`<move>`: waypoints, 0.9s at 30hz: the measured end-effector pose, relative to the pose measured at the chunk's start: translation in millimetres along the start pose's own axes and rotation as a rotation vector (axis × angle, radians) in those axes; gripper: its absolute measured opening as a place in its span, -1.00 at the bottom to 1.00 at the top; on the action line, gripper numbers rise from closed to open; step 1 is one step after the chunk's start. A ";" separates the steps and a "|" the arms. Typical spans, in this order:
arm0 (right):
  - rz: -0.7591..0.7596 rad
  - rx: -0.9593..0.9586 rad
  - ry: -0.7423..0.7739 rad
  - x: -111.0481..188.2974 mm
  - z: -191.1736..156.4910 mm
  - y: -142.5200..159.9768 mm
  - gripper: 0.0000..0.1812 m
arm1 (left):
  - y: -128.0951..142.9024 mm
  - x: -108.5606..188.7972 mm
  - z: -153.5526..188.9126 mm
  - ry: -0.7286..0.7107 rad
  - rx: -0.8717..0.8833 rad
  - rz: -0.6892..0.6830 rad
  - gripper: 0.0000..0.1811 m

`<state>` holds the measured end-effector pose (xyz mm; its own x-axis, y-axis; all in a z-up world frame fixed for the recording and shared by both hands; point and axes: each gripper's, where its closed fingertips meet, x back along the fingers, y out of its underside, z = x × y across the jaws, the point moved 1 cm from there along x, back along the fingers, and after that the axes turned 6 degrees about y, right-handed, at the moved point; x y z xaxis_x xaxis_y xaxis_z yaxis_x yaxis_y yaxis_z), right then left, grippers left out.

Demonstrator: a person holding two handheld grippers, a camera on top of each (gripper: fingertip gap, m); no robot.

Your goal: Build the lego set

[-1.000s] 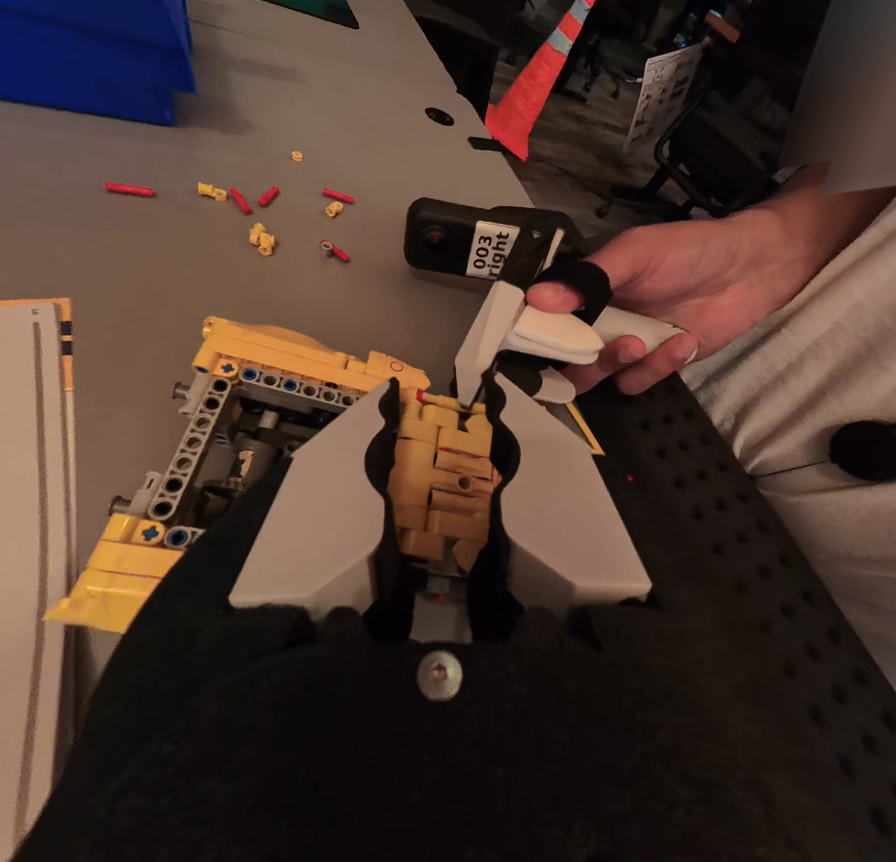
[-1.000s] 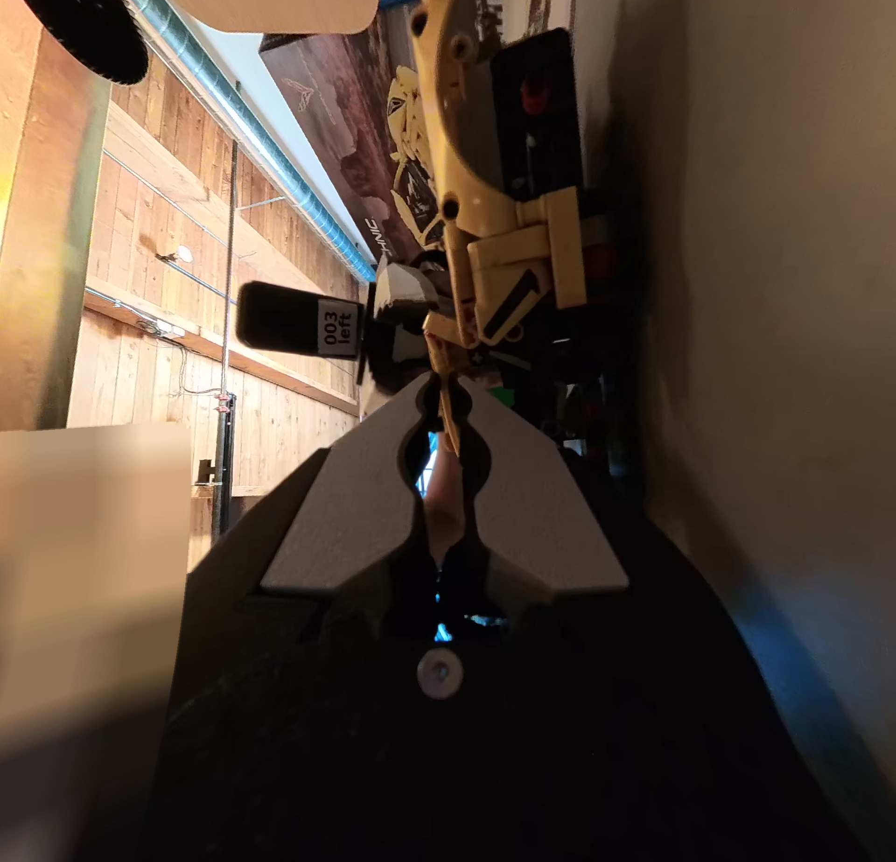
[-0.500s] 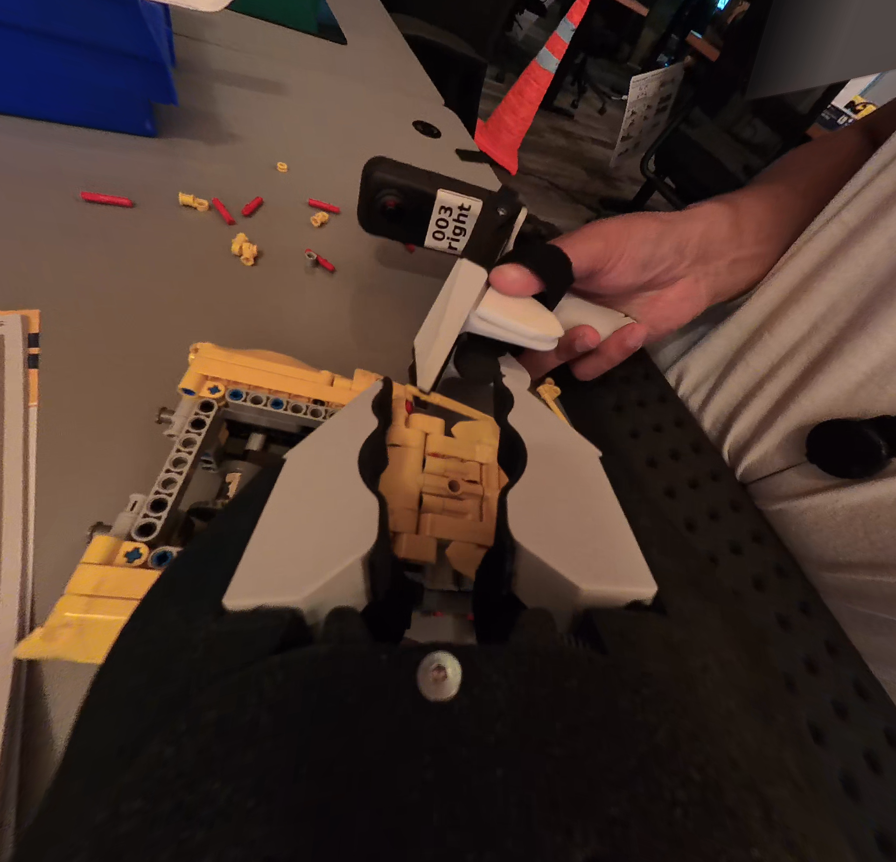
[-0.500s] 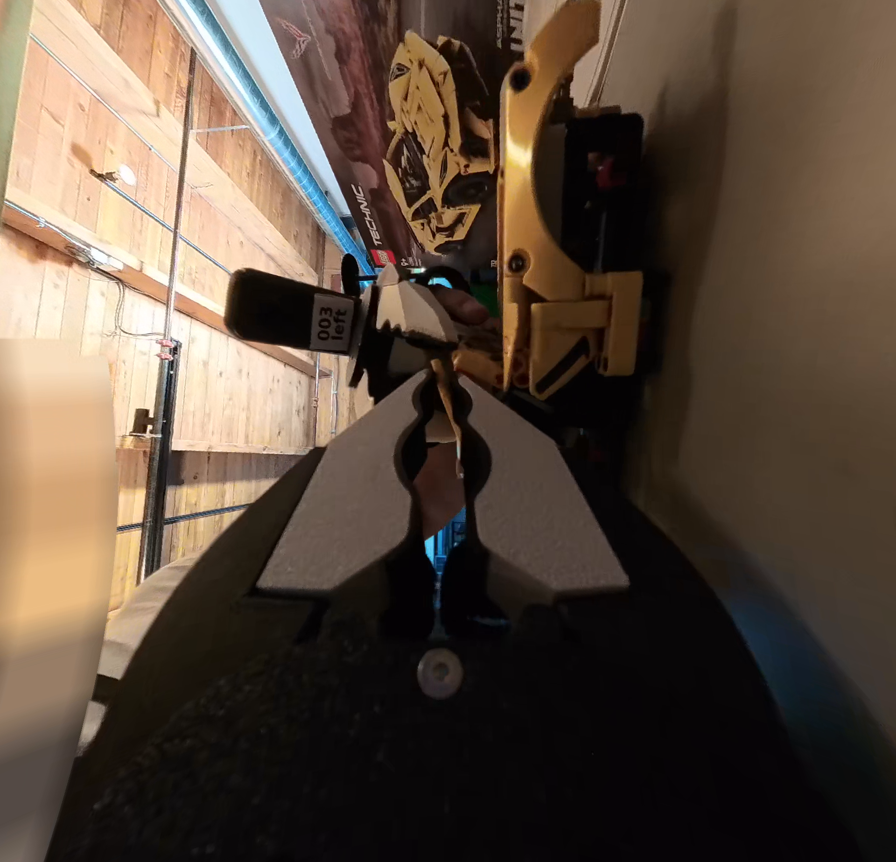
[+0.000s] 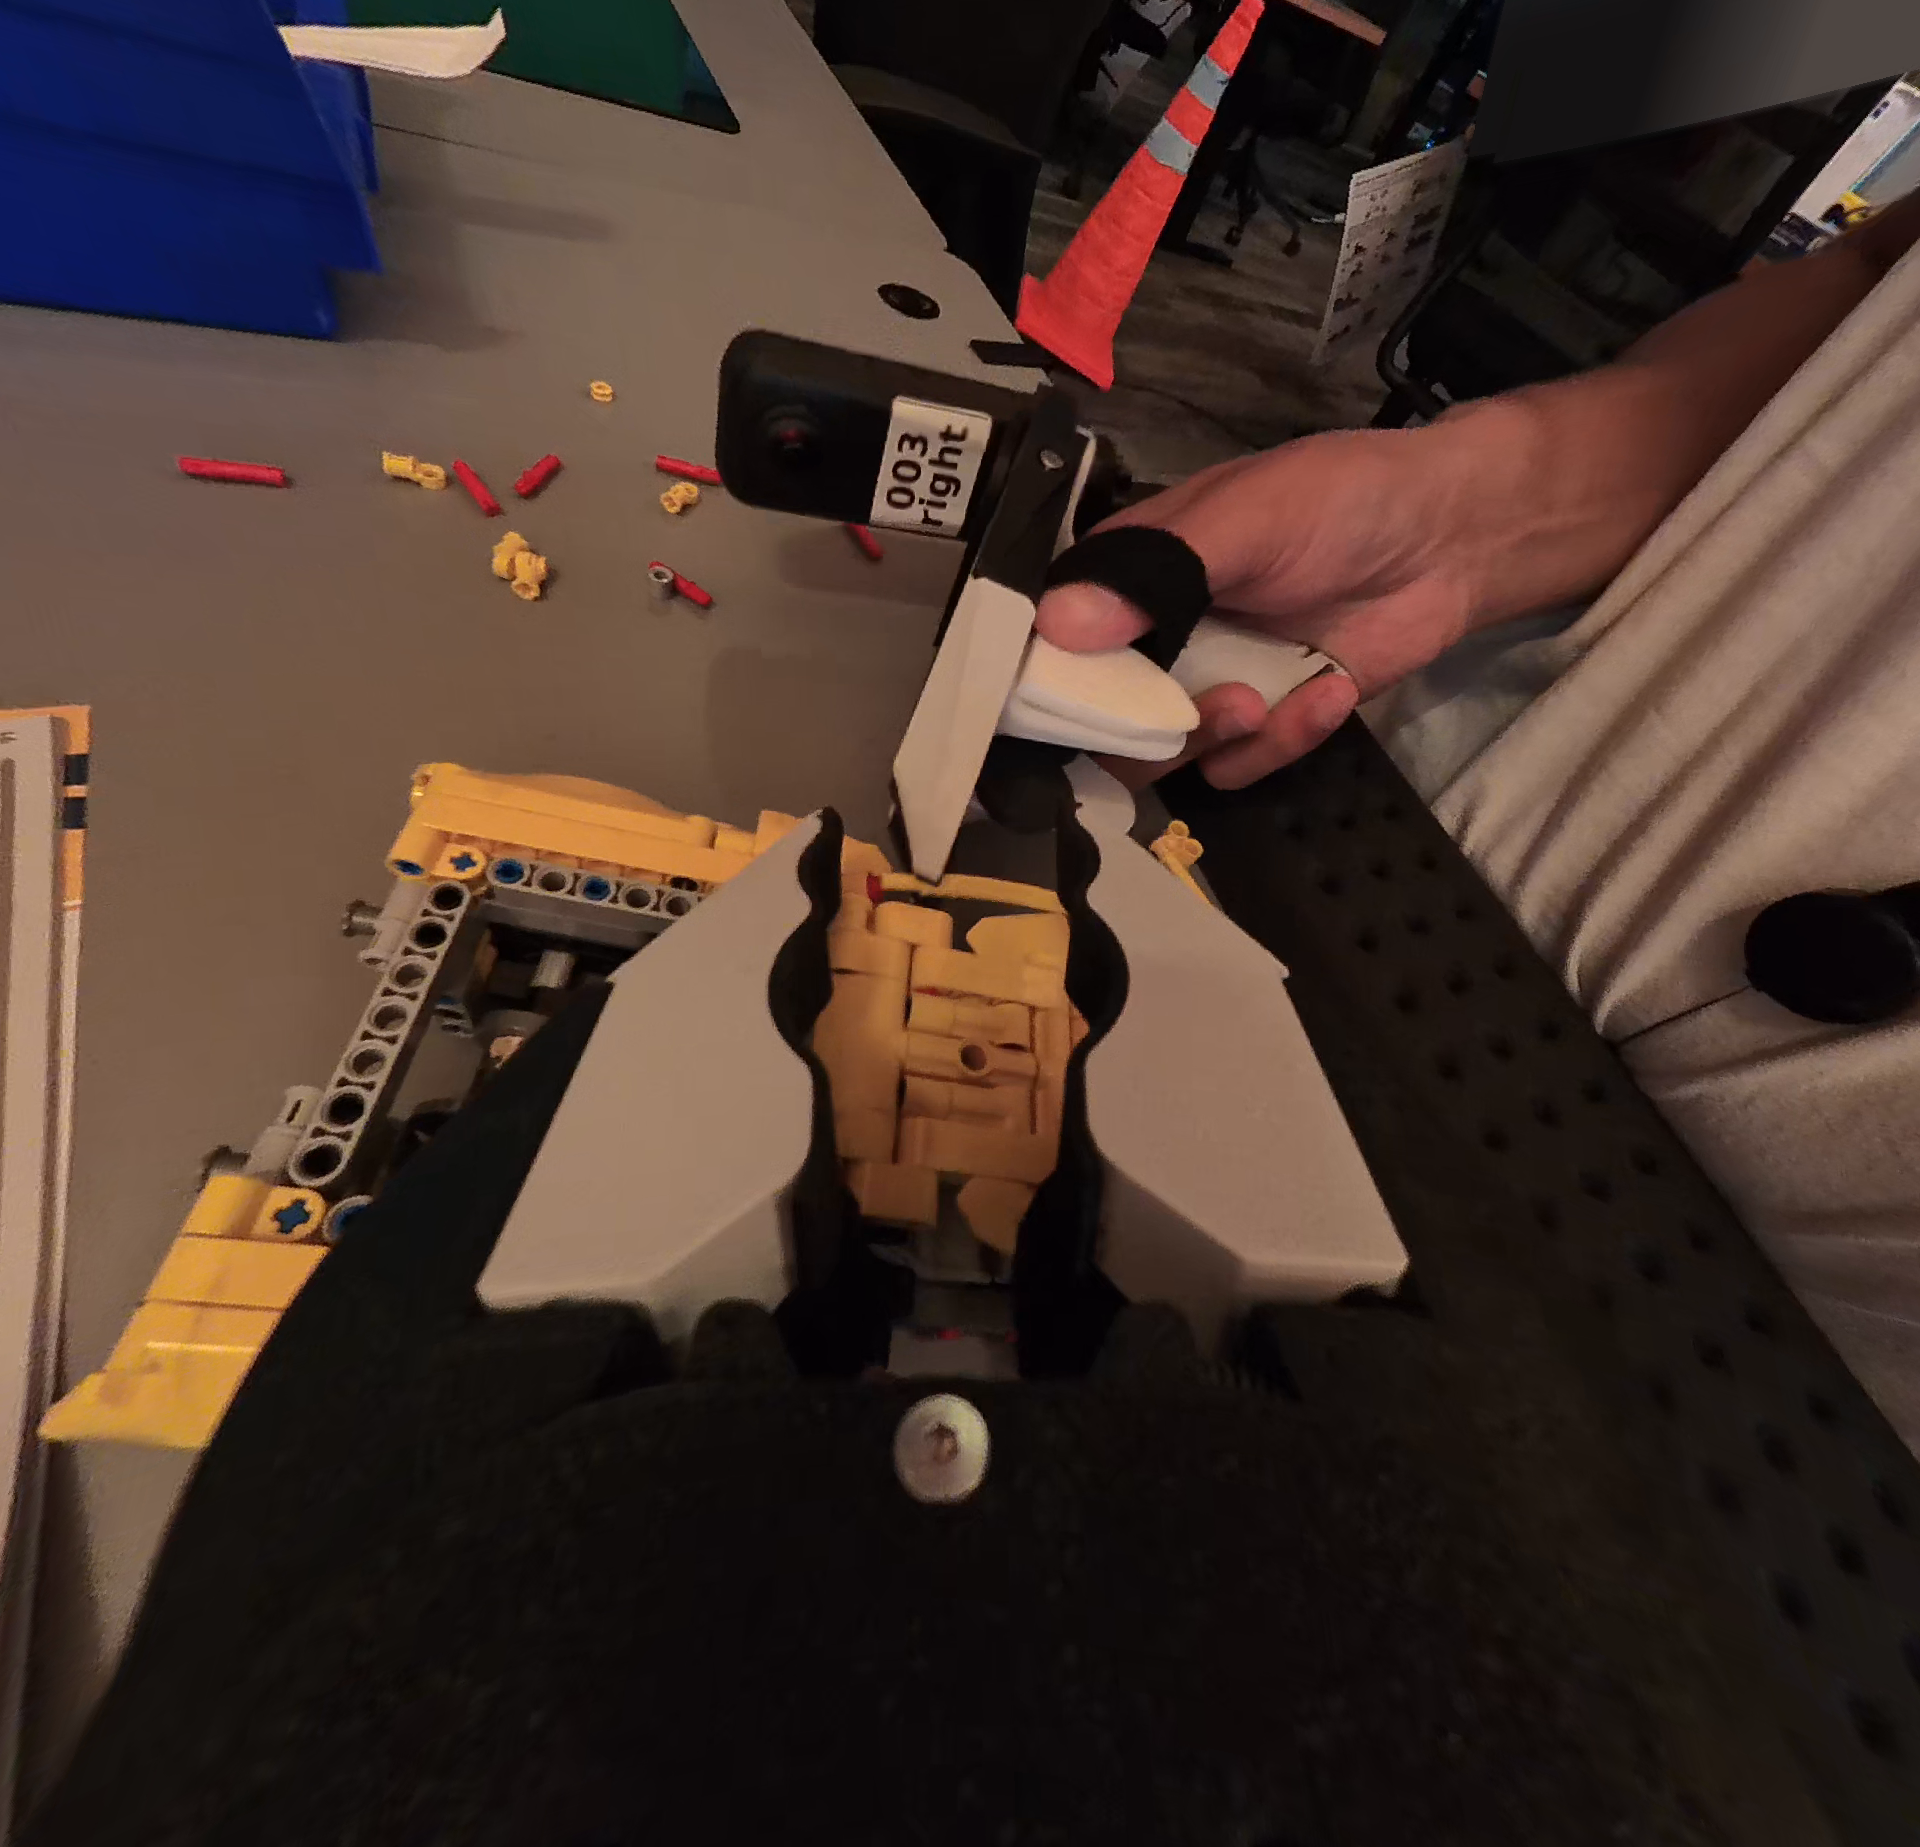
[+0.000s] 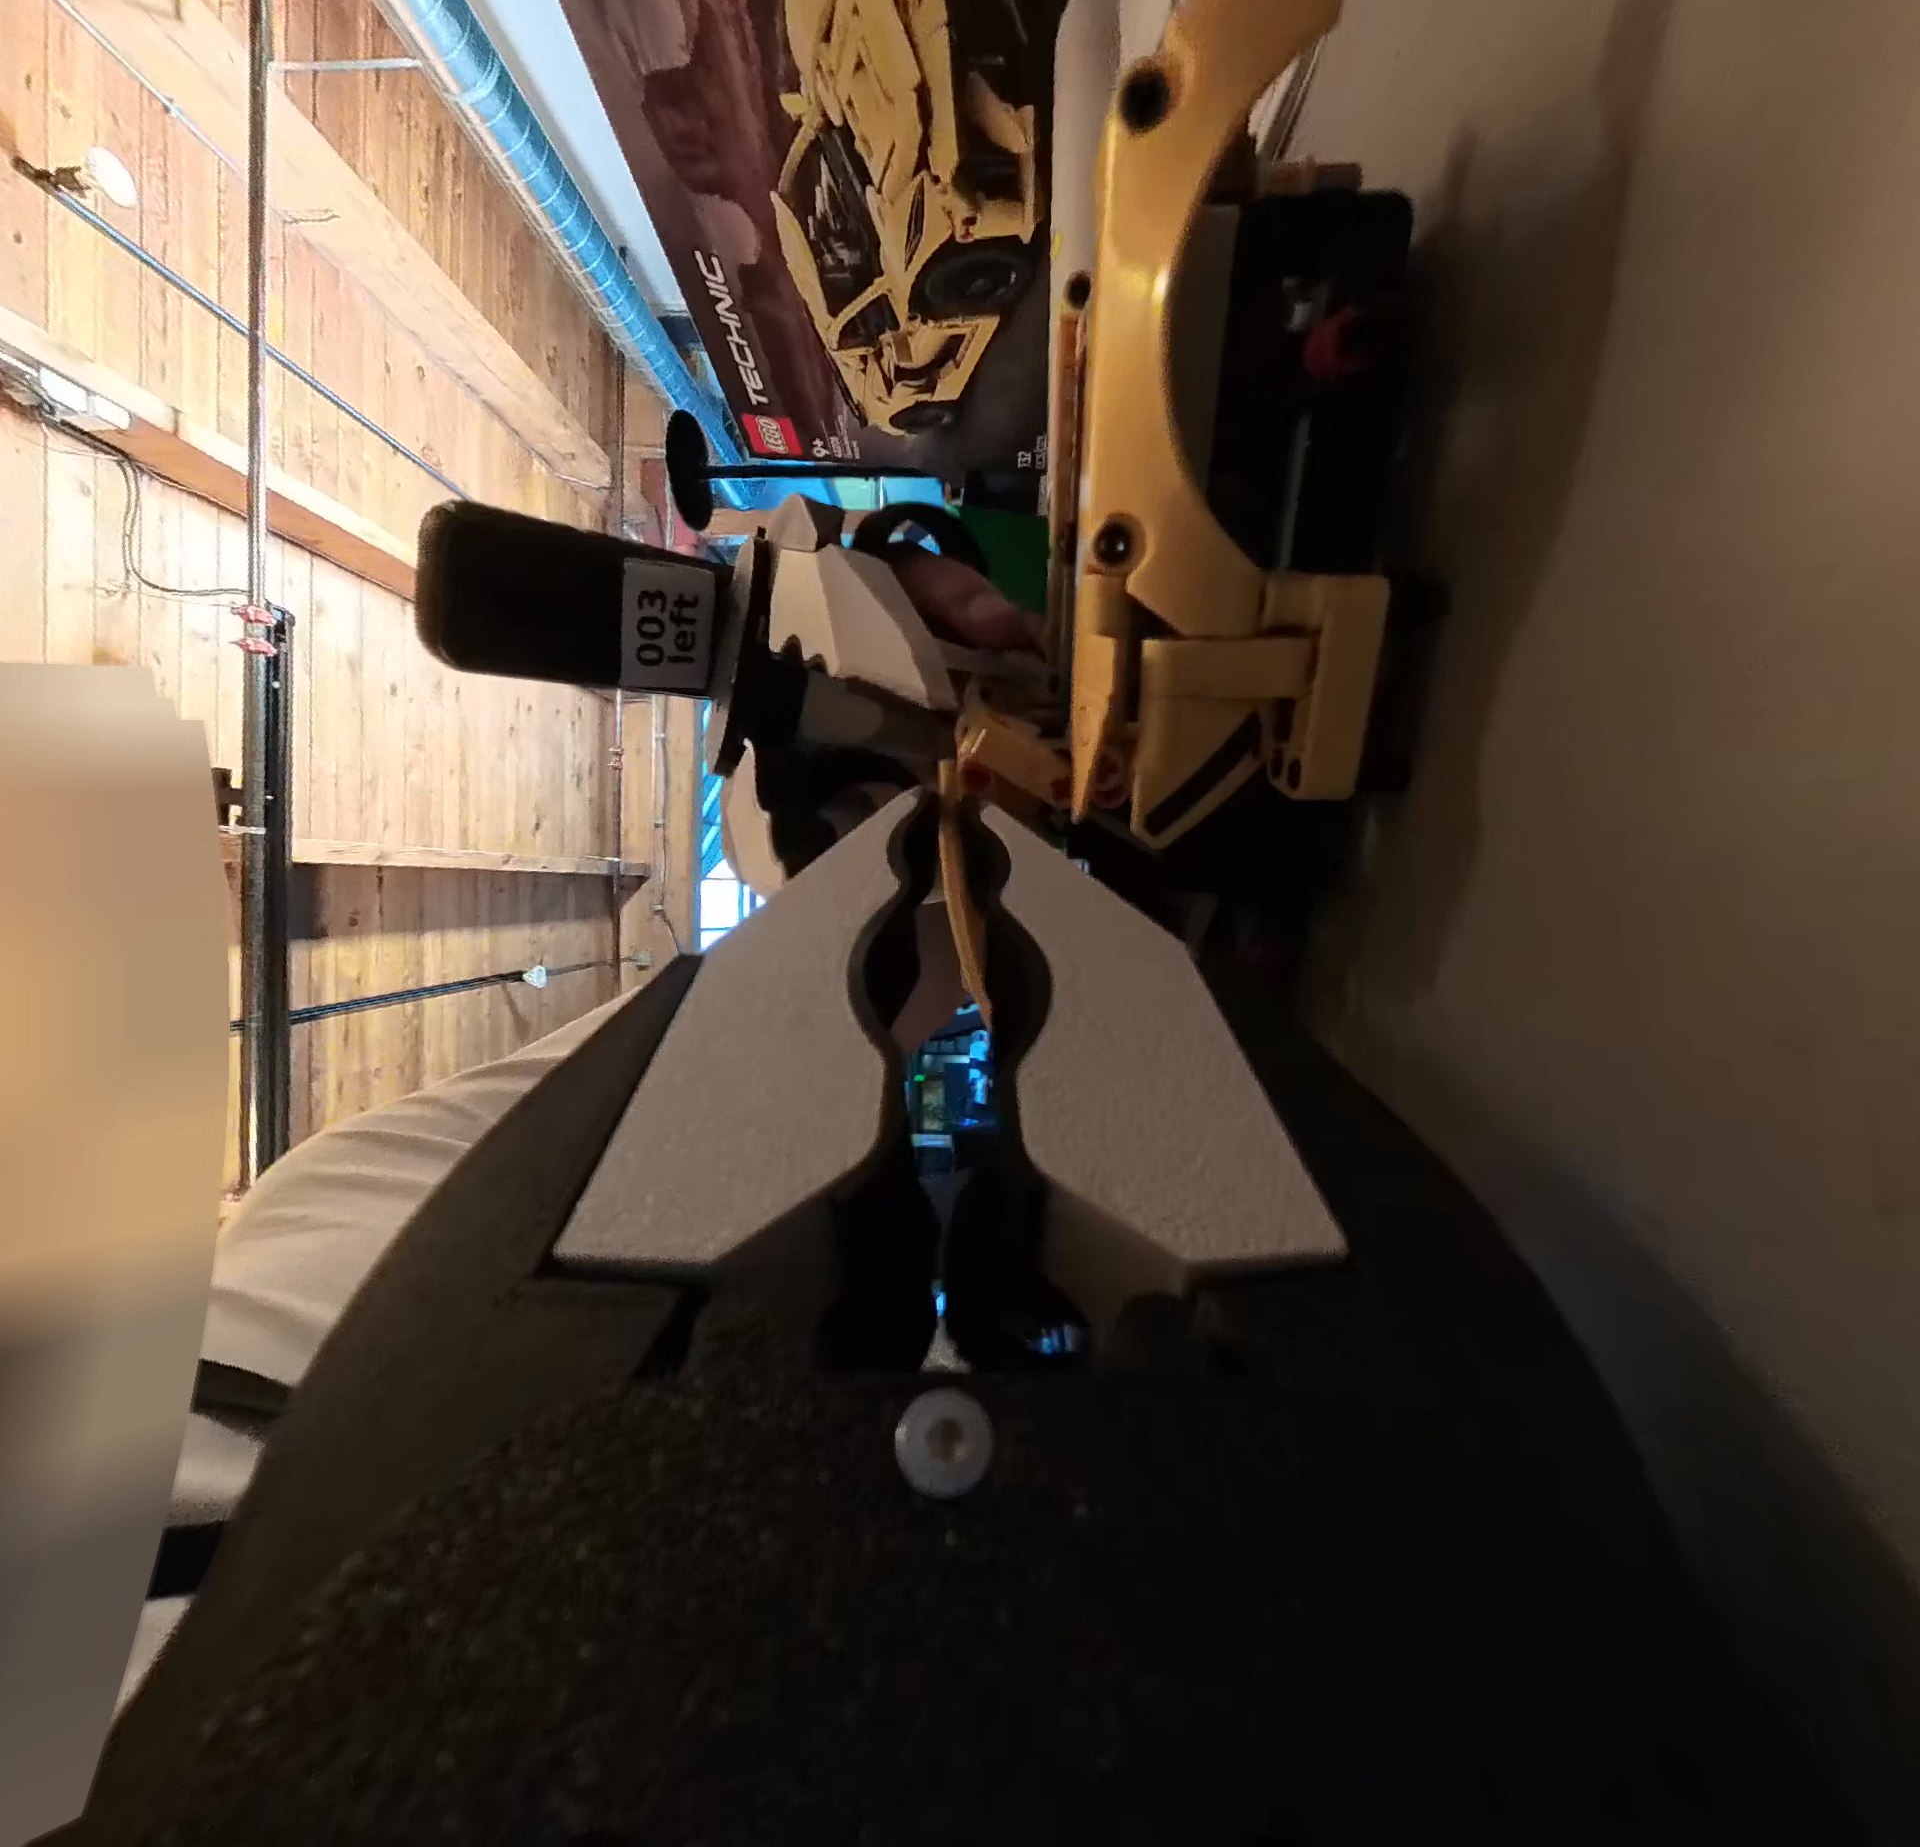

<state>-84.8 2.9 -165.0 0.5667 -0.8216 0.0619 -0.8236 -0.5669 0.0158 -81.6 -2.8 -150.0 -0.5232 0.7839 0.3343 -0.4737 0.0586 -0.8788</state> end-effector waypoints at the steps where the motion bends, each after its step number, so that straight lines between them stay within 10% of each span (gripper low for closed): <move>1: 0.004 -0.016 0.002 1.6 0.9 -0.6 -0.97 | -0.1 0.2 -0.1 -0.001 0.000 0.004 -0.54; 20: -0.024 -0.190 0.047 1.3 1.9 0.4 -0.97 | -16.8 15.7 -2.4 -0.032 0.052 0.009 -0.58; 27: -0.005 -0.188 0.043 0.1 1.4 0.7 -0.98 | 11.5 4.4 -6.5 0.019 0.107 -0.261 -0.53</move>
<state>-85.2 2.3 -166.4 0.5729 -0.8130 0.1039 -0.8125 -0.5468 0.2021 -84.7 5.2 -160.8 -0.3610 0.7623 0.5371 -0.6630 0.1952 -0.7227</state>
